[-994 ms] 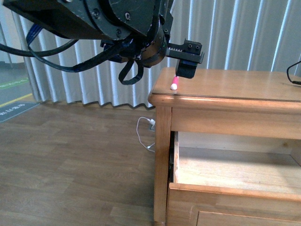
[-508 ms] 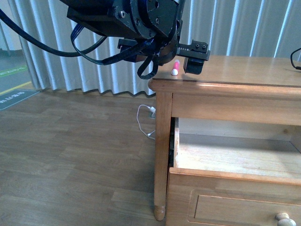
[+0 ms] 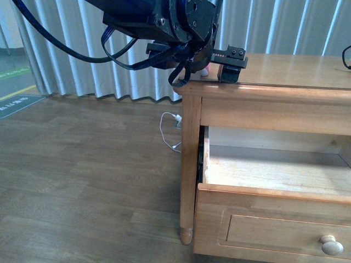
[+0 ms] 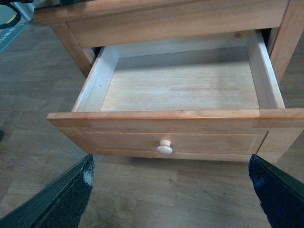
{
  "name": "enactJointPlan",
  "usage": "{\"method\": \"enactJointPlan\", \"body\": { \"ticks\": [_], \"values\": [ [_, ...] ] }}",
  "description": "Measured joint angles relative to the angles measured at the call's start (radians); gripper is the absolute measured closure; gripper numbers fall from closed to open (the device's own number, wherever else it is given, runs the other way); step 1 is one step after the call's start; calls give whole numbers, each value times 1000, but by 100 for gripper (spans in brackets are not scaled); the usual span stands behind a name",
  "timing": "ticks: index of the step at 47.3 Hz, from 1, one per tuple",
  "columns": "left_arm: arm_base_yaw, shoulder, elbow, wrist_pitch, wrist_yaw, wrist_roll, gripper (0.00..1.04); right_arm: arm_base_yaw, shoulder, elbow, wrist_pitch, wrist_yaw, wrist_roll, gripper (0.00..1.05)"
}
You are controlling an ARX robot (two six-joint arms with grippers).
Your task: Place pink marker in drawer with both arms
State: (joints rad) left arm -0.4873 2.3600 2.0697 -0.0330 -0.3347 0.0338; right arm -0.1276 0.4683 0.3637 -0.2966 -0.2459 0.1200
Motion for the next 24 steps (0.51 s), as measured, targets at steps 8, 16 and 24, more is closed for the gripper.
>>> {"method": "enactJointPlan", "body": {
  "ticks": [8,16,24],
  "values": [
    [-7,14,34,-37,6,21,13,0,0,0,0,0,0,9],
    [-10,17,51,-75,3,45,38,0,0,0,0,0,0,9],
    [-13,17,51,-96,26,62,68,0,0,0,0,0,0,9]
  ]
}}
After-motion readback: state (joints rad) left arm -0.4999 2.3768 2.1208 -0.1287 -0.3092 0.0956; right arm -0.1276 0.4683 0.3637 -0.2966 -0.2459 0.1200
